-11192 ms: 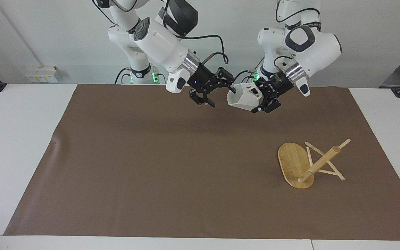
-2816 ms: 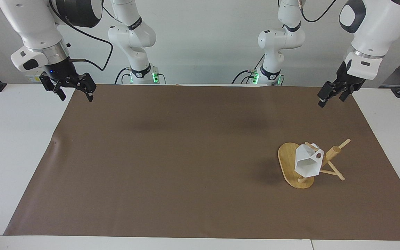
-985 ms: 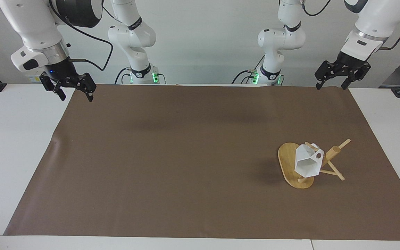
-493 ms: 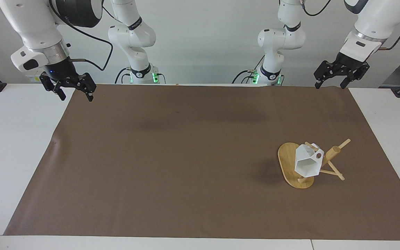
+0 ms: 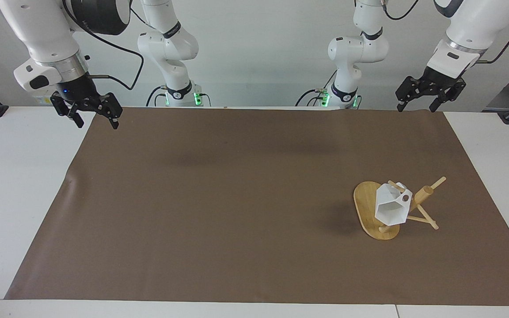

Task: Hang cup on rack

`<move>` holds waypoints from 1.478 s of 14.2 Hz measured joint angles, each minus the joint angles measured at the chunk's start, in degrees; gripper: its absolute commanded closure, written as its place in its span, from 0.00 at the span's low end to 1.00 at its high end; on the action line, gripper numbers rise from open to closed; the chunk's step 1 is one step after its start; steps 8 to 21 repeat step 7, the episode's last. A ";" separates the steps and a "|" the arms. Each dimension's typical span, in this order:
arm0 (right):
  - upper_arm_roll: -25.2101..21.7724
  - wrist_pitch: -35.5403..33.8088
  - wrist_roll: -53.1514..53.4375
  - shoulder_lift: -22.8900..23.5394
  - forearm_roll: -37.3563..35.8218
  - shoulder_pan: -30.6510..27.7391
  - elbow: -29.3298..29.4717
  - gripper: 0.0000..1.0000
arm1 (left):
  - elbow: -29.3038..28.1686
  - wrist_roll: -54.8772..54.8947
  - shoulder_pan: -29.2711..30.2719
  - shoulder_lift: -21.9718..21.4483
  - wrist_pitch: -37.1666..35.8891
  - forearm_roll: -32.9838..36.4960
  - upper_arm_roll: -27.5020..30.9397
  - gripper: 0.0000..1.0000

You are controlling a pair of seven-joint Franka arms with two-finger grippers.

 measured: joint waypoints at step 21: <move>0.00 0.00 0.00 0.00 0.00 0.00 0.00 0.00 | 0.00 -0.02 -0.01 0.00 0.01 0.00 -0.56 0.00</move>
